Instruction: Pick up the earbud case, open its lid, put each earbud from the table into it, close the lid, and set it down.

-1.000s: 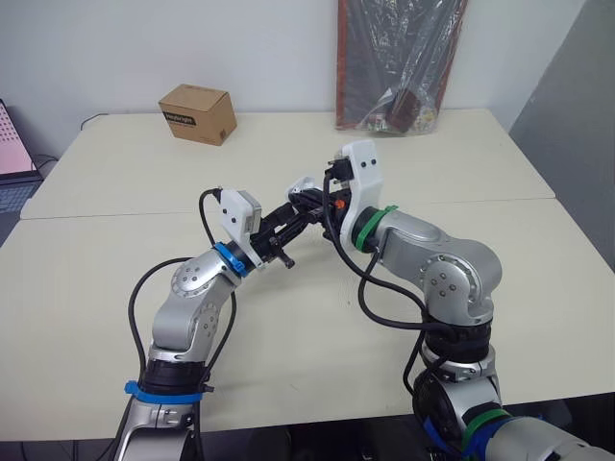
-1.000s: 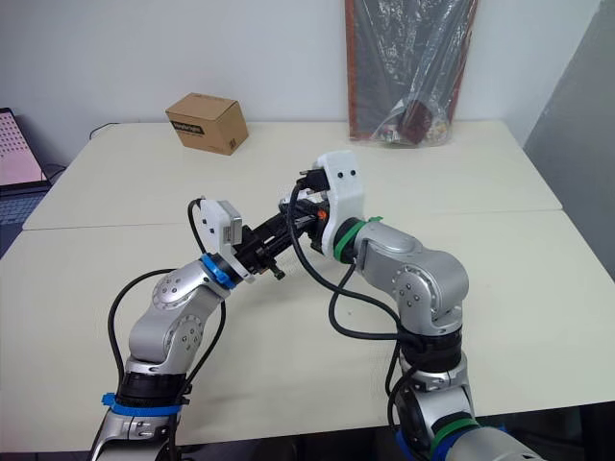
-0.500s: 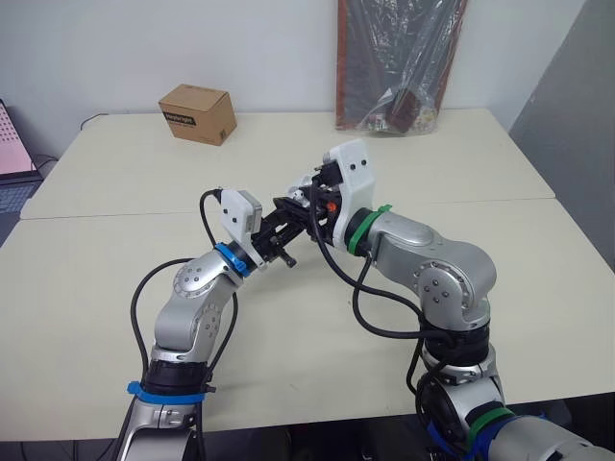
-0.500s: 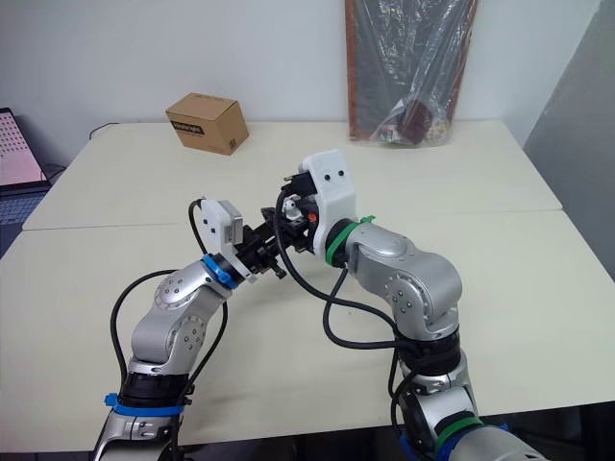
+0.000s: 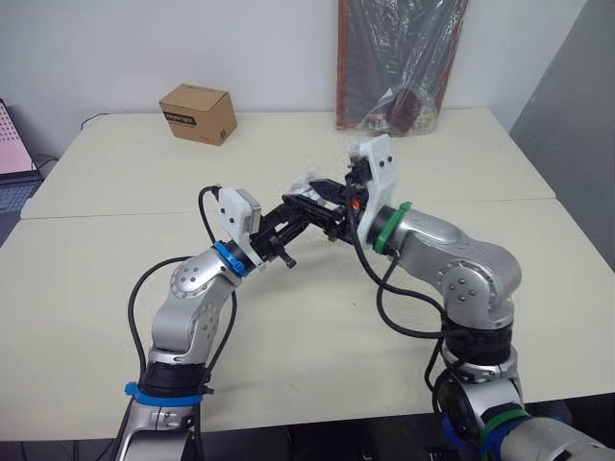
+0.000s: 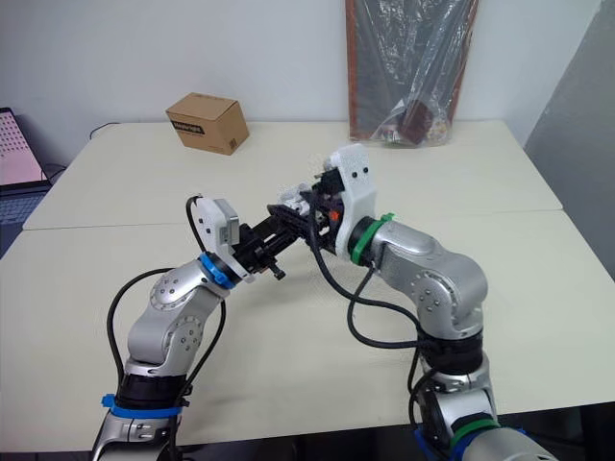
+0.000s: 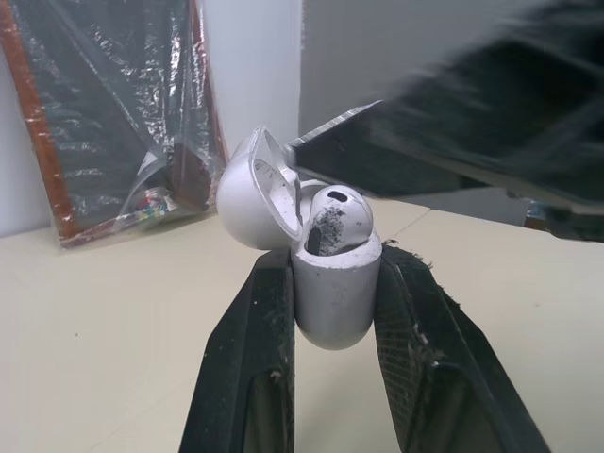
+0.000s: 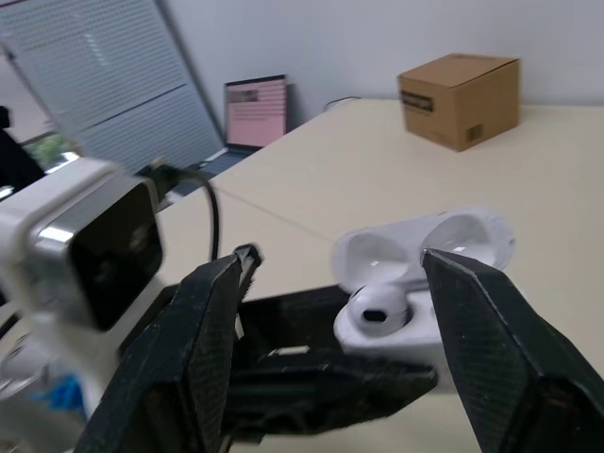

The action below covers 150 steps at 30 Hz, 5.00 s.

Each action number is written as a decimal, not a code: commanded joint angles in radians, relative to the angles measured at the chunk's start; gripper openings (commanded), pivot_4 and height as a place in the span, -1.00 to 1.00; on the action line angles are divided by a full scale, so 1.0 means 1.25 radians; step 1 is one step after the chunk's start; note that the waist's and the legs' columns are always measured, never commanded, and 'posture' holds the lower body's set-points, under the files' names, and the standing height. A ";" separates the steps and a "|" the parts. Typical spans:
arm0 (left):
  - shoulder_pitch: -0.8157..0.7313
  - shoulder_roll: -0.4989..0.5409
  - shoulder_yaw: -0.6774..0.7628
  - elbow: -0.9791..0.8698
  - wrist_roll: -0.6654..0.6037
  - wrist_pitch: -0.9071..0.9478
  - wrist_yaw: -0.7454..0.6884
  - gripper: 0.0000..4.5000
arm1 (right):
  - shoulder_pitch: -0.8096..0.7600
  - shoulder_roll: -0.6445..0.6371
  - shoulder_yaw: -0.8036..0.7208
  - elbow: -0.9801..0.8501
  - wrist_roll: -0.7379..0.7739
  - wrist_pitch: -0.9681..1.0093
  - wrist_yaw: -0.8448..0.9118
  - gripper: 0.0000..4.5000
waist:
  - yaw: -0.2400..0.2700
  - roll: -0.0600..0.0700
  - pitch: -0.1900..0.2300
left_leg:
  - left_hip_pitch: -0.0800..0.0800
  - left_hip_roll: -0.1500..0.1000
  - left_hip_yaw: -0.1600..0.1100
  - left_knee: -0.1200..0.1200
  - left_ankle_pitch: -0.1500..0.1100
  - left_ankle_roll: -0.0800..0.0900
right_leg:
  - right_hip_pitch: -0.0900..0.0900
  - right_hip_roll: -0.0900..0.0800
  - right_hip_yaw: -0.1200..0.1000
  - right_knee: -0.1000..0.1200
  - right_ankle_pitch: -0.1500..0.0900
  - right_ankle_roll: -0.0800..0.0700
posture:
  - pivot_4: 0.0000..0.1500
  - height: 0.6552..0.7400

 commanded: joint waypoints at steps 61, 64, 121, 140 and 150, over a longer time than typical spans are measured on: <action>0.123 0.148 0.080 -0.002 -0.134 0.001 -0.236 -0.64 | 0.314 -0.373 0.001 -0.065 -0.028 -0.070 0.045 0.40 | 0.001 0.000 0.000 | 0.001 0.000 0.002 -0.002 0.000 0.000 | 0.000 0.000 0.003 -0.001 -0.001 0.001 | 1.00 1.00; 0.120 0.148 0.080 -0.003 -0.133 0.003 -0.235 -0.64 | 0.312 -0.372 0.002 -0.063 -0.028 -0.070 0.044 0.40 | 0.001 0.000 0.000 | 0.001 0.000 0.002 -0.002 0.000 0.000 | 0.000 0.000 0.003 -0.001 -0.001 0.001 | 1.00 1.00; 0.116 0.147 0.079 -0.015 -0.132 0.017 -0.231 -0.64 | 0.310 -0.369 0.001 -0.064 -0.025 -0.069 0.047 0.40 | 0.002 0.000 0.000 | 0.001 0.000 0.002 -0.001 0.000 0.000 | 0.000 0.000 0.003 0.000 0.000 0.001 | 1.00 1.00; 0.114 0.145 0.078 -0.015 -0.132 0.016 -0.230 -0.64 | 0.296 -0.372 -0.002 -0.049 -0.034 -0.071 0.042 0.40 | 0.002 0.000 0.000 | 0.001 0.000 0.002 0.000 0.000 0.000 | 0.000 0.000 0.002 0.000 0.000 0.001 | 1.00 1.00; 0.113 0.140 0.074 -0.015 -0.131 0.014 -0.231 -0.64 | 0.262 -0.385 -0.037 0.013 -0.077 -0.078 0.017 0.40 | 0.002 0.000 0.000 | 0.001 0.000 0.002 0.001 0.000 0.000 | 0.000 0.000 0.003 0.000 0.000 0.001 | 1.00 1.00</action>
